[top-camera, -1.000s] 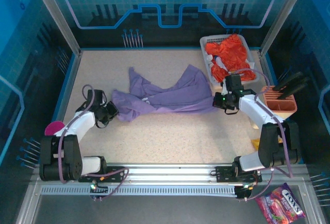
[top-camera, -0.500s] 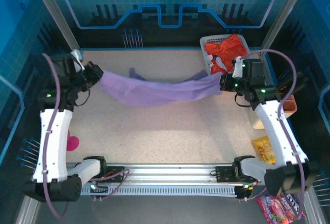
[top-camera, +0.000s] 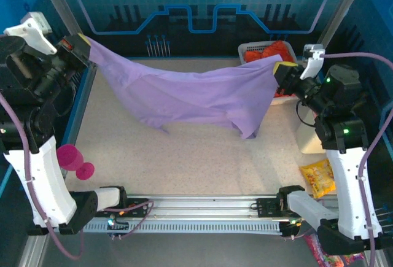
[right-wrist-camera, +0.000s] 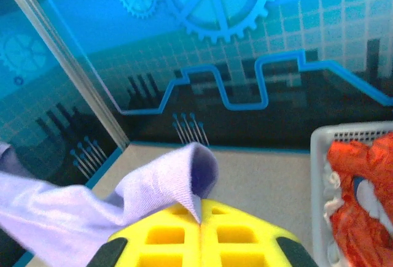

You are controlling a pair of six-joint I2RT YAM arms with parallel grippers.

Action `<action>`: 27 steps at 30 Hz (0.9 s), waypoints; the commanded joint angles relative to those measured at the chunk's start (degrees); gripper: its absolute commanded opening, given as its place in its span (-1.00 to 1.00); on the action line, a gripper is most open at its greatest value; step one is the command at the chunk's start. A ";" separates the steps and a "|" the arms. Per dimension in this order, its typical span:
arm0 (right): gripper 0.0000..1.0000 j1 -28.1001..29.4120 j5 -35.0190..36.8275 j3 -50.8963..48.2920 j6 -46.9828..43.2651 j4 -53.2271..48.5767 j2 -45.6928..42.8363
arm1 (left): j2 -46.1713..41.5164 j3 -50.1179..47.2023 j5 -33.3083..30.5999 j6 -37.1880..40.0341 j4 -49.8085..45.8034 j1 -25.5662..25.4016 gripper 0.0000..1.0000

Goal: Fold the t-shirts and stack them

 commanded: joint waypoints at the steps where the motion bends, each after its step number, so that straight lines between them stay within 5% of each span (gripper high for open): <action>1: -1.00 -1.14 -0.76 6.68 0.39 -3.29 3.25 | 2.86 4.59 -0.78 2.03 -3.11 0.63 -1.00; 5: -1.00 -1.60 -13.55 15.49 0.05 -13.62 9.13 | 1.90 4.87 -3.42 4.31 -3.31 1.22 -1.00; 10: -1.00 -2.45 -16.61 13.50 0.76 -20.59 13.51 | 2.26 0.86 -2.78 5.27 -3.40 2.43 -1.00; 16: -1.00 -10.20 -25.08 10.27 6.24 -22.18 16.51 | 3.37 -5.75 -0.98 5.26 0.27 4.96 -1.00; 27: -1.00 -7.25 -15.70 12.16 17.94 11.41 28.16 | 19.03 -6.75 12.02 -4.27 21.93 7.49 -1.00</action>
